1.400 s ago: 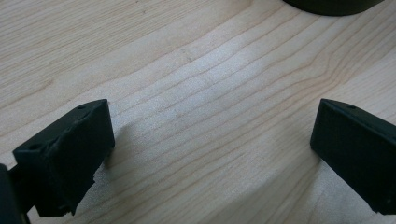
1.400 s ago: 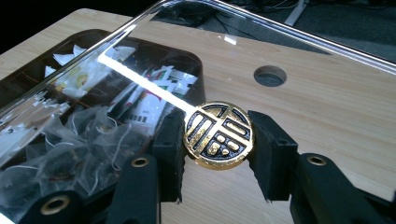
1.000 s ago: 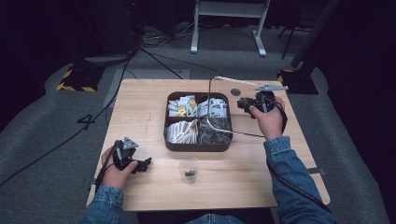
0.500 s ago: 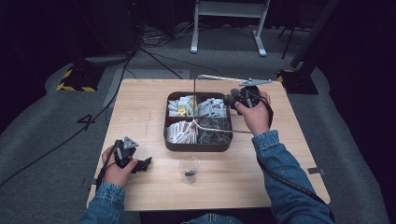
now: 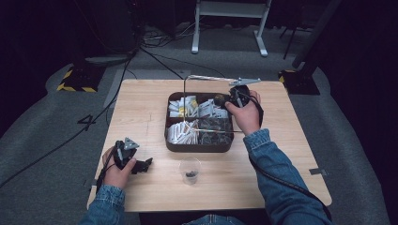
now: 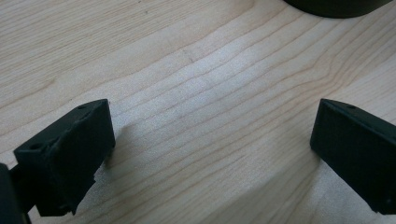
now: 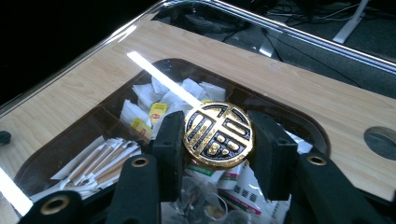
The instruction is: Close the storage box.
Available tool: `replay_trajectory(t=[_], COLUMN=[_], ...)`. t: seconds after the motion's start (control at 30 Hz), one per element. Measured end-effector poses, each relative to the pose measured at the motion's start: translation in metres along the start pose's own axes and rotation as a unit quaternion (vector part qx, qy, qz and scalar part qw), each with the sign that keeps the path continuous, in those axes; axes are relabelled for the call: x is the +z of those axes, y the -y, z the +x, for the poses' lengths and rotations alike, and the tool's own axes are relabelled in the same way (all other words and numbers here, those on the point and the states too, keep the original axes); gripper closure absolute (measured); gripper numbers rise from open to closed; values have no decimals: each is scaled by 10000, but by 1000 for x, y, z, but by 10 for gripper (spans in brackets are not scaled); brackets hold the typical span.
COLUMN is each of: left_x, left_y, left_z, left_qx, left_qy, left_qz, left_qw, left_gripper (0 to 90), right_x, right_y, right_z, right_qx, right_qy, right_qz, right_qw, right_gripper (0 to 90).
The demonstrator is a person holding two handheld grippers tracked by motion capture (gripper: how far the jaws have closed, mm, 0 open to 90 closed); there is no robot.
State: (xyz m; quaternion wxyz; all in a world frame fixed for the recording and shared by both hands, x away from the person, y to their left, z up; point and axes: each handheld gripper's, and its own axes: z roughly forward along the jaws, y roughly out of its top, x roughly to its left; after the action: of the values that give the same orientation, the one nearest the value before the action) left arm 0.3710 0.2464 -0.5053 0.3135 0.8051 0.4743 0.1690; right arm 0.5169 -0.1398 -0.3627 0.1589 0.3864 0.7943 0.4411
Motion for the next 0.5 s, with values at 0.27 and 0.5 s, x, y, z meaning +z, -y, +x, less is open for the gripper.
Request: replay_trajectory(t=[0.27,0.5], left_x=[0,0], left_y=[0,0], left_z=[0,0], left_qx=[10,11], left_qy=[10,8], left_qz=[14,10], left_qw=[10000,10000], left_gripper=[3,2], right_x=[11,18], right_y=[-2,0], right_z=[9,15], right_qx=[-43,-22], right_qy=[-18,-6], right_qz=[44,43], right_qw=[10000,10000], right_gripper=[585,585])
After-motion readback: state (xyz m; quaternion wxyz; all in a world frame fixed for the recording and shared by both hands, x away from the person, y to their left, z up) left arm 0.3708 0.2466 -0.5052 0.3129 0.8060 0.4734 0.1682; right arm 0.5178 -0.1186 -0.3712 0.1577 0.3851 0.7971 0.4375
